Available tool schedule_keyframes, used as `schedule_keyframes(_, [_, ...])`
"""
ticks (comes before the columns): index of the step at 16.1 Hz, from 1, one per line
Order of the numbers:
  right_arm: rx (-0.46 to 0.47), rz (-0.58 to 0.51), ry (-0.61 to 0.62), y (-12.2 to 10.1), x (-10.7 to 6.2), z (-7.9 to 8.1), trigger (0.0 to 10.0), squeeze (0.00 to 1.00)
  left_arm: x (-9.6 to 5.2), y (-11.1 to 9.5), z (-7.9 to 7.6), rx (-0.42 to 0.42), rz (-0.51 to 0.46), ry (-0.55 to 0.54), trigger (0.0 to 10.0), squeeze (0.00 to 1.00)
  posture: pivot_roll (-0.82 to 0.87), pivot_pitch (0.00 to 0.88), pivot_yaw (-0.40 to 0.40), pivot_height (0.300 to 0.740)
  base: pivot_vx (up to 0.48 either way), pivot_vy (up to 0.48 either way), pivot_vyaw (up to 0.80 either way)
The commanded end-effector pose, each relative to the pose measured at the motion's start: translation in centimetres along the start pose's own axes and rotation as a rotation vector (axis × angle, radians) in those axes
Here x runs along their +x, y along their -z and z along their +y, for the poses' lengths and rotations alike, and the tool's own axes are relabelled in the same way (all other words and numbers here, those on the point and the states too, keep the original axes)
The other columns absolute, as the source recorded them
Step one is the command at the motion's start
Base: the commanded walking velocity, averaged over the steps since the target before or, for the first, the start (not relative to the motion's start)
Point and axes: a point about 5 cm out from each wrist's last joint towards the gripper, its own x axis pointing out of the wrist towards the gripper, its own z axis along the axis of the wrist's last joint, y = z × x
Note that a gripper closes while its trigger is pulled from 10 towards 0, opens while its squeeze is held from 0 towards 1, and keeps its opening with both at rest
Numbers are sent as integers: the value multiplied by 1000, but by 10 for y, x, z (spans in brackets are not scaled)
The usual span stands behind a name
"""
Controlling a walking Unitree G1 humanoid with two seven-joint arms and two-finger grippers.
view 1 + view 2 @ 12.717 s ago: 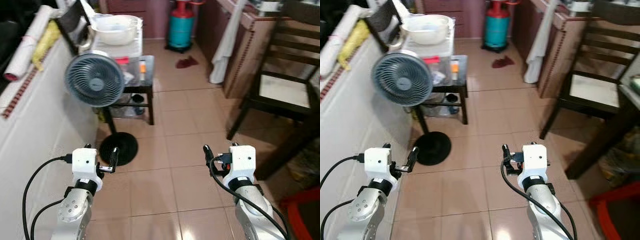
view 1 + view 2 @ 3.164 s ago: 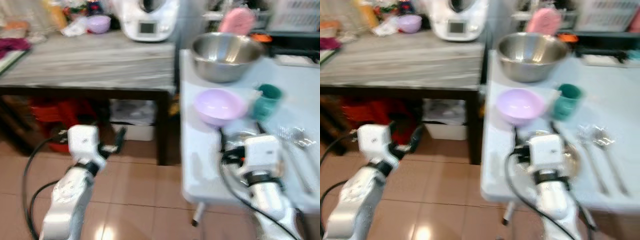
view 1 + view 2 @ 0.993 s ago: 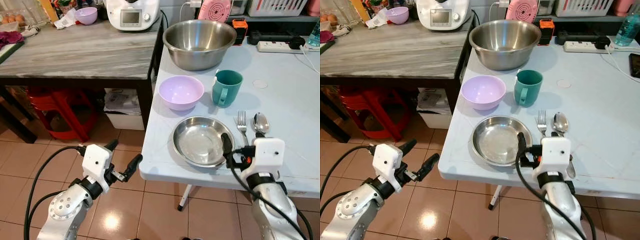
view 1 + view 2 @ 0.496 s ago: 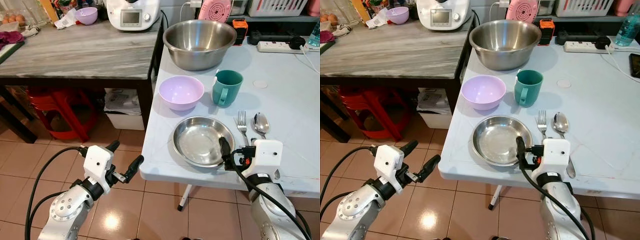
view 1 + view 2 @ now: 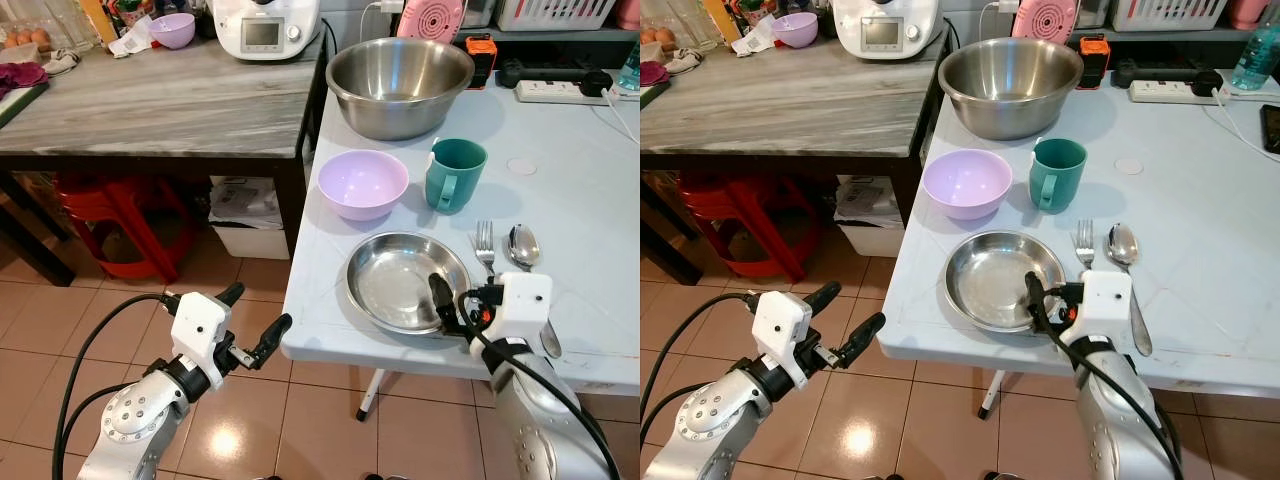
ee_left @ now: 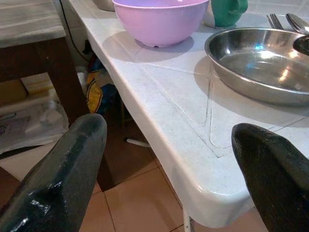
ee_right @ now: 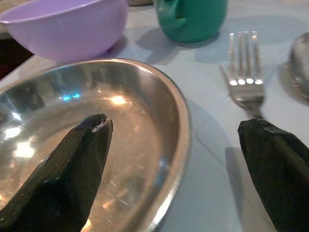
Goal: Setting the table
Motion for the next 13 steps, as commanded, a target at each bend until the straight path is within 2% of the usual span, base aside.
schedule_keyframes(1, [27,18,-20,2,2,3,3373,0,-2,4,0,14,26,14,10000,0,-121,142,69,740,0,0,0])
schedule_keyframes(2, [30,24,-37,3,4,6,1843,0,-1,6,-1,13,34,25,10000,0,-115,140,67,740,0,0,0])
schedule_keyframes(3, [30,24,-37,3,4,6,1843,0,-1,6,-1,13,34,25,10000,0,-115,140,67,740,0,0,0])
schedule_keyframes(6, [45,33,-70,5,7,13,235,0,1,9,-2,17,45,47,10000,0,-109,138,62,740,0,0,0])
schedule_keyframes(11, [85,67,-88,9,7,17,0,0,8,11,-6,37,49,103,10000,0,-115,145,67,740,0,0,0])
schedule_keyframes(13, [151,103,-83,16,5,17,0,0,8,13,-6,37,51,111,10000,0,-119,146,75,740,0,0,0])
